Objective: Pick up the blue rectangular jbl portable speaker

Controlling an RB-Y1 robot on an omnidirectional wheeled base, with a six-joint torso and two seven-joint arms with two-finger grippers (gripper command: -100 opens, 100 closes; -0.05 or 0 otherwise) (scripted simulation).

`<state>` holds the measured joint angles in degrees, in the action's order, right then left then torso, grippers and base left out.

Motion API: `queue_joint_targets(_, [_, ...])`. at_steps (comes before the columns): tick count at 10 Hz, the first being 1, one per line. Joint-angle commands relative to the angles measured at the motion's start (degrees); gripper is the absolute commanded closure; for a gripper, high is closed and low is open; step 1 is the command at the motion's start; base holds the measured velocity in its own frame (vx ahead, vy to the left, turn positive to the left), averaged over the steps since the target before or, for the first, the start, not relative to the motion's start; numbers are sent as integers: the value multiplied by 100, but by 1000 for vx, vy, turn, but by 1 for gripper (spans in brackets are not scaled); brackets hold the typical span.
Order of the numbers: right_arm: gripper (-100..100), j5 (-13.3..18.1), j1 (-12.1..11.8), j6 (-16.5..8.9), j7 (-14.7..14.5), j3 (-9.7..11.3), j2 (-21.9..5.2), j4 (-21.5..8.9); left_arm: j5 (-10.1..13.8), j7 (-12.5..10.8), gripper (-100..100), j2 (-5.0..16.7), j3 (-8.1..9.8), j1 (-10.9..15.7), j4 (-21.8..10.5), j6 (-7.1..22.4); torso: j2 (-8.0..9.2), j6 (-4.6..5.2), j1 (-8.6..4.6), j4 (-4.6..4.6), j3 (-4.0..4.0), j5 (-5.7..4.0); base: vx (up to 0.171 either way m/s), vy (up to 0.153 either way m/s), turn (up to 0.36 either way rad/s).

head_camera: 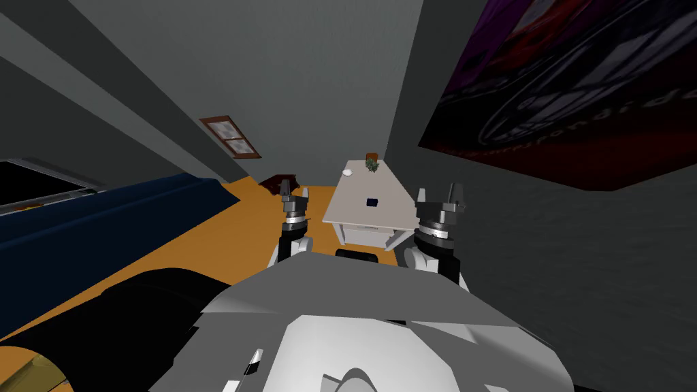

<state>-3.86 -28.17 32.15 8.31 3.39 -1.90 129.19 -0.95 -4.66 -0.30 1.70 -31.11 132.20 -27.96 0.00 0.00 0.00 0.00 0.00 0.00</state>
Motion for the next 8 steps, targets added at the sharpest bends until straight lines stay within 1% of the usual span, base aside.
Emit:
queue_joint_targets(1, [-100, 54, 3, 62, -5, -17, -163, -68, 0, 0, 0, 0, 0, 0, 0, 0, 0, 0, 0, 0, 0, 0, -11, 28, 35])
queue_joint_targets(3, [-100, 181, 14, 201, -17, -57, -473, -223, 0, 0, 0, 0, -1, 0, 0, 0, 6, -1, 18, 1, 4, 4, -24, 75, 60])
queue_joint_targets(5, [-100, 371, 29, 402, -35, -113, -830, -453, 0, 0, 0, -1, -1, 0, 0, 0, 8, -1, 41, 2, 5, 9, -30, 131, 105])
queue_joint_targets(6, [-100, 371, 29, 402, -35, -113, -887, -453, 0, 0, 0, -1, -2, 1, 0, 0, 13, -2, 51, 3, 7, 11, -35, 102, 35])
queue_joint_targets(8, [-100, 619, 46, 646, -57, -179, -1287, -747, 0, 0, 0, -1, -1, 1, 0, 0, 10, -1, 41, 2, 6, 9, -25, 128, 126])
